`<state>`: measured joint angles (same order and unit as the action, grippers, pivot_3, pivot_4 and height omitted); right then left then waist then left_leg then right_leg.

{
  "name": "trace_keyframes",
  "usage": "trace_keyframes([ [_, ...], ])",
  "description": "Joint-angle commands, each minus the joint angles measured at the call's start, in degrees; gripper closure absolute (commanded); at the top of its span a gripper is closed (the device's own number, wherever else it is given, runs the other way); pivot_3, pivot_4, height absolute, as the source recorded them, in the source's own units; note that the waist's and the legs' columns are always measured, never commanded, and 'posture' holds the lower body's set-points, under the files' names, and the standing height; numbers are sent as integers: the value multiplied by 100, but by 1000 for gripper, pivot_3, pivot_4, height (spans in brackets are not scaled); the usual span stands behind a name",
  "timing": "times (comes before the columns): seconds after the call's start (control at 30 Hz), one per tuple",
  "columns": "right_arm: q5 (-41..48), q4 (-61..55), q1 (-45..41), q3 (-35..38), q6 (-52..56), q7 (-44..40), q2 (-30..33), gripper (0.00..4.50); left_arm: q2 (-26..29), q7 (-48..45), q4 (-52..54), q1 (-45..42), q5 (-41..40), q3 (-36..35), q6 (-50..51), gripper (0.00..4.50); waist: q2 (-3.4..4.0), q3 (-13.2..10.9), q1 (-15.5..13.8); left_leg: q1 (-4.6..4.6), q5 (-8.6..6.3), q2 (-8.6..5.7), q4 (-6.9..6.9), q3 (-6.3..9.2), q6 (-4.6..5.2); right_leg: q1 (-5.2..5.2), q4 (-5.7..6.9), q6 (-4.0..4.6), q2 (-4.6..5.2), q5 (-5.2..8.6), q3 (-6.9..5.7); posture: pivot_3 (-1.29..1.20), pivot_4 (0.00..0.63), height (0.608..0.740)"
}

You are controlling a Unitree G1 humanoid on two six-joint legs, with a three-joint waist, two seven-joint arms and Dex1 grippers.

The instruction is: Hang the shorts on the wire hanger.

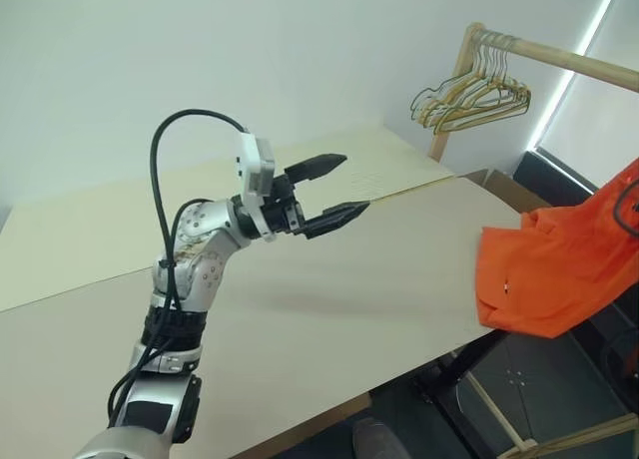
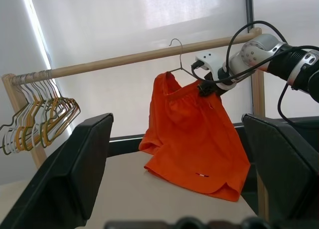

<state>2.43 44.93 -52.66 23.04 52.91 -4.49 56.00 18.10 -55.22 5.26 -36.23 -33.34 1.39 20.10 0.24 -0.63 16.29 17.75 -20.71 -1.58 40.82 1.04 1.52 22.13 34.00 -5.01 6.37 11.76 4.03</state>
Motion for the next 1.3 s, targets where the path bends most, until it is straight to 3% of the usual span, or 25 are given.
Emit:
trace_keyframes([
  [0.03, -34, 639, -545, 9, -708, 178, 264, 4500, 5, 29, 143, -25, 94, 50, -126, 10, 5, -5, 12, 0, 0, -1, -1, -2, 0, 0, 0, 0, 0, 0, 1, -258, 0, 740],
  [0.3, -1, 1895, -988, -82, -1330, 239, 343, 4500, 15, 2, 262, 88, 108, 47, -117, 10, 4, -10, 23, -1, -1, -1, -5, -5, 2, 0, -4, -1, -1, 1, 4, -243, 0, 740],
  [0.67, -301, 2182, -892, -740, -1676, -32, 246, 4500, -11, 63, 385, 216, 55, 6, -71, 10, 3, -11, 4, -2, -2, -2, -5, -11, 3, -1, -5, -6, -1, -1, 10, -212, 0, 740],
  [1.1, -238, 2087, -920, -754, -1780, 405, 248, 194, 35, -179, 470, 309, -240, -46, -95, 0, 3, -12, -137, -5, -2, -1, -5, -13, 3, -1, -6, -6, -1, -1, 12, -213, 0, 740],
  [1.3, -258, 1480, -988, -638, -1425, 1315, 128, 40, -23, -109, 405, 286, -138, 11, -133, 0, 4, -12, -146, -3, -3, -2, -6, -13, 5, -1, -10, -6, -1, -1, 12, -222, 0, 740],
])
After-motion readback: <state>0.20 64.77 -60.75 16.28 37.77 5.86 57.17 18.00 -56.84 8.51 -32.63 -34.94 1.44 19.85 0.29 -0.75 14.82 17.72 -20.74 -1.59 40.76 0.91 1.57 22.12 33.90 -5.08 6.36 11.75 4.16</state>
